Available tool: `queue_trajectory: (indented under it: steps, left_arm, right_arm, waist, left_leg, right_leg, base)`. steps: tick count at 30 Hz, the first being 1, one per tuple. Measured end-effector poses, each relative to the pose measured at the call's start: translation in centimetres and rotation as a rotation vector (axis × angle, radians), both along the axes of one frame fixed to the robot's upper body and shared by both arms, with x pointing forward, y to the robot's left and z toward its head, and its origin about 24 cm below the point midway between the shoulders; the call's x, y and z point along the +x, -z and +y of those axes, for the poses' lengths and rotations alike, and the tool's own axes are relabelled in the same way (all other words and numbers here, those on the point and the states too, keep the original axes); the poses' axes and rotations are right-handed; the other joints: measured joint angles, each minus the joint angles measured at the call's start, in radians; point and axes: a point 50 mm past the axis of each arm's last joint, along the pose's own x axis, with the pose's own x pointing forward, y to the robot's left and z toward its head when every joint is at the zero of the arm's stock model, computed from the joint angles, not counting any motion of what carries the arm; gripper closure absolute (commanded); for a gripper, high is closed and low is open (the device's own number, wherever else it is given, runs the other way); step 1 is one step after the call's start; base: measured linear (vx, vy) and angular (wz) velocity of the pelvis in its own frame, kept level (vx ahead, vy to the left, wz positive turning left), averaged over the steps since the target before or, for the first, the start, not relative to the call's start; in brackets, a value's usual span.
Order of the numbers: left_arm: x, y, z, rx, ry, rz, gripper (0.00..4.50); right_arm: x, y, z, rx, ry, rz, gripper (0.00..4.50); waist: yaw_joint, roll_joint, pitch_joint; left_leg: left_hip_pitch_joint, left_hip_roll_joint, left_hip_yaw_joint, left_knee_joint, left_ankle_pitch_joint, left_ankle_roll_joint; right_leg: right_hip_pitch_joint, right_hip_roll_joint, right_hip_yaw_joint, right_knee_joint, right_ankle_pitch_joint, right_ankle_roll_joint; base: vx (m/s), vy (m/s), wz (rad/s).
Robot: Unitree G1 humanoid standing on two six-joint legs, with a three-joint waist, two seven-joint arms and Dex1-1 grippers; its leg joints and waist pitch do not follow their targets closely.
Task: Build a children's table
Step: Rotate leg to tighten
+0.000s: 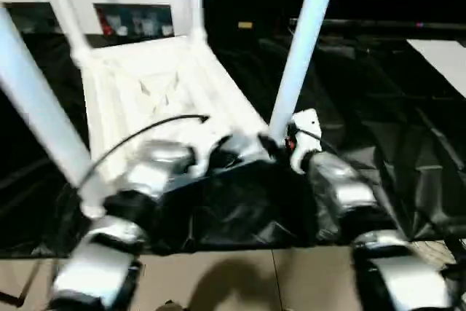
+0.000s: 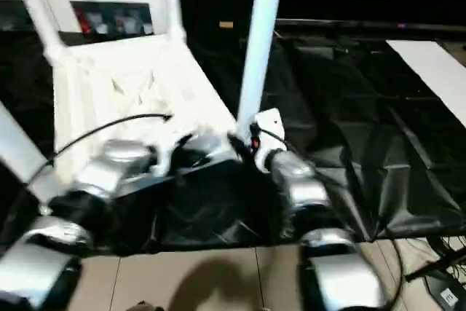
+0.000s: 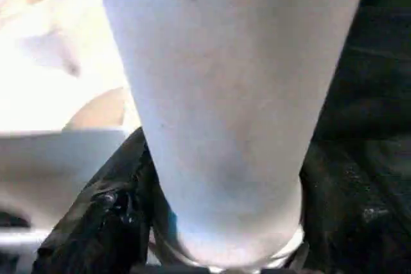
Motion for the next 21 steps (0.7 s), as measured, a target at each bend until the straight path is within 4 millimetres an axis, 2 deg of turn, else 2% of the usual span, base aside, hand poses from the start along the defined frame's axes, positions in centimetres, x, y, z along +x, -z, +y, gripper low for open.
queue_trajectory:
  steps: [2,3,5,11,14,17,20,21]
  left_arm:
    - [0.0,0.0,-0.2,0.001,-0.01,-0.001,4.5]
    - [0.0,0.1,-0.2,0.001,-0.014,0.002,4.5]
    - [-0.1,0.1,-0.2,-0.001,-0.015,0.001,4.5]
    - [-0.4,0.0,0.3,0.004,-0.001,-0.007,4.5]
    - [-0.6,-0.1,1.2,-0.004,0.042,-0.008,4.5]
    - [-0.9,-0.3,2.5,-0.007,0.101,-0.006,4.5]
    - [-1.4,-0.3,3.8,-0.001,0.175,0.0,4.5]
    - [-1.5,-0.3,4.1,-0.001,0.208,0.01,4.5]
  right_arm:
    - [0.0,0.0,0.3,0.0,0.036,-0.002,1.8]
    - [-0.1,0.1,0.6,0.004,0.055,-0.006,1.45]
    - [-0.2,0.2,0.6,0.003,0.063,-0.017,1.1]
    - [-0.6,0.2,0.6,0.017,-0.007,-0.046,0.65]
    - [-0.8,0.1,-0.4,-0.003,-0.169,-0.057,0.65]
    - [-1.1,-0.3,-1.5,-0.035,-0.353,-0.061,0.65]
    - [-1.6,-1.0,-2.2,-0.067,-0.535,-0.067,0.65]
    - [-1.8,-1.2,-2.3,-0.079,-0.612,-0.068,0.65]
  waist:
    - [0.0,0.0,0.0]
    - [0.0,0.0,0.0]
    - [-0.001,0.0,0.0]
    - [-0.011,0.0,0.0]
    - [-0.021,-0.001,0.0]
    - [-0.023,0.0,0.0]
    - [-0.017,0.001,0.001]
    - [-0.008,0.001,0.001]
  left_leg:
    - [0.001,0.0,0.0,0.0,0.0,0.0]
    - [0.001,0.0,0.0,0.0,0.0,0.0]
    - [0.001,0.0,0.0,0.0,0.0,0.0]
    - [0.001,0.0,0.0,-0.002,0.0,0.0]
    - [-0.001,0.0,0.0,-0.003,0.0,0.0]
    - [-0.004,0.0,0.0,-0.003,0.0,0.001]
    - [-0.004,0.001,0.001,-0.003,0.0,0.001]
    - [-0.004,0.003,0.001,-0.002,0.0,0.0]
  right_leg:
    - [0.001,0.0,0.0,-0.001,0.0,0.0]
    - [0.001,0.0,0.0,-0.001,0.0,0.0]
    - [0.002,0.0,0.001,-0.001,0.0,0.0]
    - [0.001,0.0,0.0,-0.002,-0.001,0.001]
    - [-0.001,0.0,0.0,-0.002,-0.001,0.001]
    - [-0.004,0.001,-0.001,-0.002,-0.001,0.001]
    - [-0.004,0.002,-0.003,-0.001,-0.001,0.001]
    - [-0.003,0.002,-0.003,0.0,-0.001,0.001]
  base:
    - [0.0,0.0,0.0]
    - [0.0,0.0,0.0]
    - [0.0,0.0,0.0]
    - [0.0,0.0,0.0]
    - [0.0,0.0,0.0]
    - [0.0,0.0,0.0]
    - [0.0,0.0,0.0]
    - [0.0,0.0,0.0]
